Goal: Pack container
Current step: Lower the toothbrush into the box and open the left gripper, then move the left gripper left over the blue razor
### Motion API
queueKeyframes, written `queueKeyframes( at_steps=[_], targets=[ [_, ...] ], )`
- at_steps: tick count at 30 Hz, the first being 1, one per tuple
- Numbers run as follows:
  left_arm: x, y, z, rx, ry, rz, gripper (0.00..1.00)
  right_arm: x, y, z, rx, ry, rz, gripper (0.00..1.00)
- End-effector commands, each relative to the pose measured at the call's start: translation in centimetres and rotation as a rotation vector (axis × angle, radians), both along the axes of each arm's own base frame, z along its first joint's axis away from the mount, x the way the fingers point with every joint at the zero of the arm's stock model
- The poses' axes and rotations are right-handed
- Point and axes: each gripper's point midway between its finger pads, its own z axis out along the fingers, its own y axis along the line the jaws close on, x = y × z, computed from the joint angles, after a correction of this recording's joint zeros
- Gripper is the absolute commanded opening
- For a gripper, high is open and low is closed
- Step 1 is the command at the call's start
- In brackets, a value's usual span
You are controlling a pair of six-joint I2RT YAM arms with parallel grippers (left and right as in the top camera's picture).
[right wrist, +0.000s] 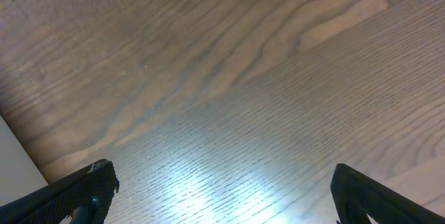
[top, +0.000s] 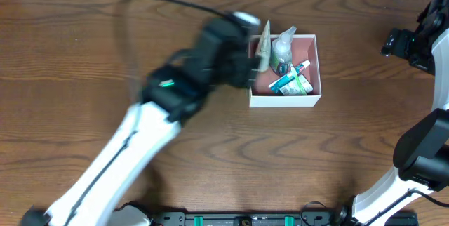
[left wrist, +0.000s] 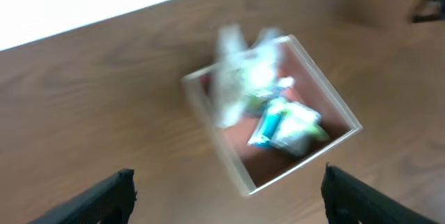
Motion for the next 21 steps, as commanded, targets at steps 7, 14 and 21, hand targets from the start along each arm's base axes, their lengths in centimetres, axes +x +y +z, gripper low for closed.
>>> queueKeyframes(
  at_steps=[7, 14, 21],
  targets=[
    [0.9, 11.9, -4.2, 0.137, 0.181, 0.293, 0.91, -0.2, -0.4, -0.4, -0.005, 0.013, -0.023, 0.99],
    [1.6, 17.7, -13.2, 0.122, 0.502, 0.581, 0.94, -0.2, -0.4, -0.4, -0.005, 0.013, -0.023, 0.99],
    [1.7, 18.4, -19.8, 0.156, 0.705, 0.681, 0.94, -0.2, -0.4, -0.4, -0.005, 0.013, -0.023, 0.98]
  ],
)
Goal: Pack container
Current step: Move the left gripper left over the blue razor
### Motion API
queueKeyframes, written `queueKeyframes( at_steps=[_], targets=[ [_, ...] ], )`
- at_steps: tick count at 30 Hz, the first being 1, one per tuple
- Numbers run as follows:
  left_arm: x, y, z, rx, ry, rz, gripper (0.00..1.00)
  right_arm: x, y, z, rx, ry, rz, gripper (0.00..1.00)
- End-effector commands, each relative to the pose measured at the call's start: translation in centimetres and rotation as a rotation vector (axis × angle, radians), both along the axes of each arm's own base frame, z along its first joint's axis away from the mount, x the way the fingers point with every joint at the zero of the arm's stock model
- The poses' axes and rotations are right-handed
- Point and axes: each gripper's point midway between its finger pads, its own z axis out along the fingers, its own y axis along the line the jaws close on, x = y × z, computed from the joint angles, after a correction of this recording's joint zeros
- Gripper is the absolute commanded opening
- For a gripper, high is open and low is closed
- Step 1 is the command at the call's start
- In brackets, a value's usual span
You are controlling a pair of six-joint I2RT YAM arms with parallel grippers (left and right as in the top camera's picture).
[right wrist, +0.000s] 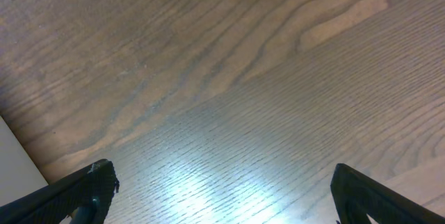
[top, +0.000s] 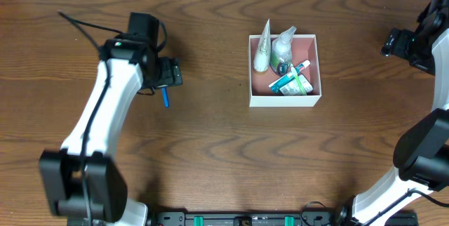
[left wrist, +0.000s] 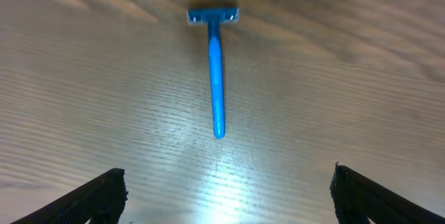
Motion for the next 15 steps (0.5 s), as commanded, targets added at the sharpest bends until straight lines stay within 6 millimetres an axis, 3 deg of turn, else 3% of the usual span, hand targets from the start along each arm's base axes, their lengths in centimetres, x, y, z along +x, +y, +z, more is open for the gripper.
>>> queueKeyframes(
  at_steps=[1, 15],
  targets=[
    [0.1, 0.1, -2.2, -0.005, 0.058, 0.088, 0.94, -0.2, -0.4, -0.4, -0.005, 0.013, -0.022, 1.0],
    [1.5, 1.1, -9.2, 0.002, 0.159, 0.163, 0.94, -0.2, -0.4, -0.4, -0.005, 0.013, -0.022, 0.99]
  ],
)
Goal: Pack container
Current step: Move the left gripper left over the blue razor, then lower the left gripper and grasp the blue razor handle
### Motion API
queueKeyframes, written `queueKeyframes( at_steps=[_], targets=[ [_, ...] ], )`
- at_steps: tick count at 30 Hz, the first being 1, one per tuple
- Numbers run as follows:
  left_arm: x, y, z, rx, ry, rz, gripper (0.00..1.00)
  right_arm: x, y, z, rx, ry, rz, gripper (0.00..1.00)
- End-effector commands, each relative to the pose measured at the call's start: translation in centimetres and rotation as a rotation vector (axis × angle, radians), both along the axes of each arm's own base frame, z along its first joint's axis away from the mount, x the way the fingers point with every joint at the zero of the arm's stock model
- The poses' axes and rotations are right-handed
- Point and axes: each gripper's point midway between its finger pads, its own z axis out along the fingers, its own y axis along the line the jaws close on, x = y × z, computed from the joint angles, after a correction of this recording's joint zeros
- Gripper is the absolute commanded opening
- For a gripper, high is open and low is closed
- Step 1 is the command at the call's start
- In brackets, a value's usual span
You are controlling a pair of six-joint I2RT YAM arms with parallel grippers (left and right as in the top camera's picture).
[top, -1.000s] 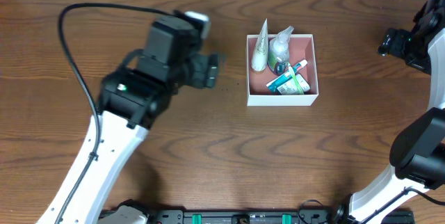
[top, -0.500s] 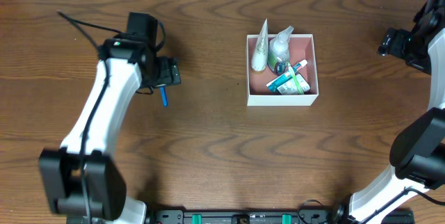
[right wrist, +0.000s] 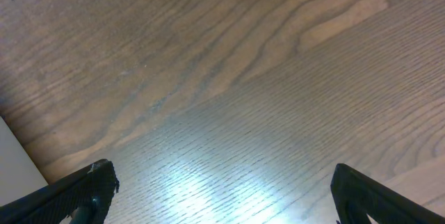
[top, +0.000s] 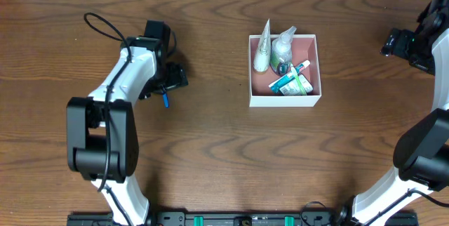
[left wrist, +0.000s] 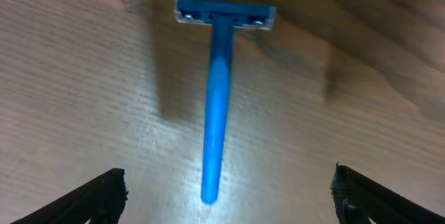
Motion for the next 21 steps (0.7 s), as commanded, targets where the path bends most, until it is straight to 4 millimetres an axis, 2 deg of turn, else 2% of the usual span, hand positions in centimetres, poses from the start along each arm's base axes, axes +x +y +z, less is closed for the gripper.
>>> queueKeyframes(
  at_steps=[1, 6, 10, 21],
  targets=[
    [-0.1, 0.9, -1.4, 0.005, 0.032, 0.035, 0.94, -0.2, -0.4, -0.4, -0.005, 0.013, -0.021, 0.99],
    [0.1, 1.8, -2.3, 0.005, 0.043, 0.042, 0.94, -0.2, -0.4, -0.4, -0.005, 0.013, -0.021, 0.99],
    [0.5, 1.3, -2.4, -0.046, 0.031, 0.006, 0.94, -0.2, -0.4, -0.4, -0.005, 0.013, -0.021, 0.99],
    [1.0, 1.3, -2.9, -0.041, 0.017, -0.002, 0.94, -0.2, -0.4, -0.4, -0.005, 0.013, -0.021, 0.99]
  ],
)
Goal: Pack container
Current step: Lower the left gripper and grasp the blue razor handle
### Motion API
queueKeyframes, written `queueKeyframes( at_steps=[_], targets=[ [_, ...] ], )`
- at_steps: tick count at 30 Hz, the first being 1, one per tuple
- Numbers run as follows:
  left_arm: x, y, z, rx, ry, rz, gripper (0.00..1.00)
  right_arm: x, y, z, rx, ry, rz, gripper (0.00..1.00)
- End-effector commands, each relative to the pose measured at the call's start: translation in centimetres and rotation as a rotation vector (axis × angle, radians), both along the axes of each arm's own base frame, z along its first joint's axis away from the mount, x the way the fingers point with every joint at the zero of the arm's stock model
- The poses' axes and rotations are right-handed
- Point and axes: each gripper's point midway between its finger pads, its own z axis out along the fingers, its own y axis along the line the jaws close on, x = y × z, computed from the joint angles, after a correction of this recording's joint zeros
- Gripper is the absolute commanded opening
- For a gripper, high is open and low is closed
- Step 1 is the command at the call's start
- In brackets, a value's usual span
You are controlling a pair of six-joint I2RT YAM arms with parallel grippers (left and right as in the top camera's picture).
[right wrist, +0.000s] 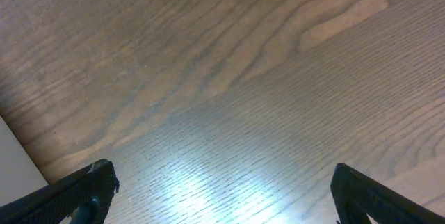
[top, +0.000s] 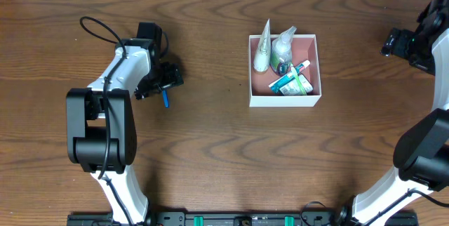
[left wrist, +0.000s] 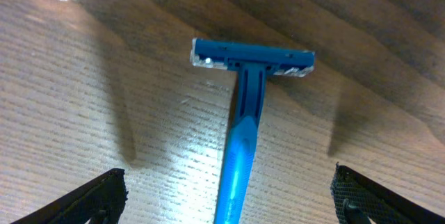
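A blue disposable razor [left wrist: 245, 123] lies flat on the wooden table, its head away from the camera in the left wrist view. My left gripper [left wrist: 226, 203] is open and low over it, one finger on each side of the handle, touching nothing. From overhead only the handle's tip [top: 165, 102] shows below that gripper [top: 158, 84]. The pink-floored white container [top: 314, 71] stands right of centre, holding tubes and packets. My right gripper [right wrist: 219, 200] is open over bare wood at the far right [top: 403, 43].
The table's far edge runs along the top of the overhead view. A black cable [top: 102, 28] loops off the left arm. The right arm's base [top: 421, 156] stands at the lower right.
My left gripper has come lower over the razor: the razor looks larger and its head sits lower in the wrist view. The right arm has not moved.
My left arm was first at the container's left wall, blurred. Then it stood at the table's left with the razor small below its open fingers. It was closer over the razor after that, and now straddles the handle, open. The right arm stayed still.
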Motion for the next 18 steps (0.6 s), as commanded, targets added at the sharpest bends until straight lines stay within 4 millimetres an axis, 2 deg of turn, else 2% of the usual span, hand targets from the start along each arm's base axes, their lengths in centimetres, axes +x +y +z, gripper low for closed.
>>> queueKeyframes(
  at_steps=[1, 14, 18],
  targets=[
    [-0.25, 0.19, -0.98, 0.001, 0.026, -0.016, 0.94, -0.22, -0.44, -0.44, -0.005, 0.013, -0.021, 0.99],
    [-0.47, 0.67, -1.68, 0.029, 0.044, -0.014, 0.93, -0.22, -0.44, -0.44, -0.005, 0.013, -0.021, 0.99],
    [-0.57, 0.73, -1.68, 0.033, 0.048, -0.014, 0.75, -0.22, -0.44, -0.44, -0.005, 0.013, -0.021, 0.99]
  ],
)
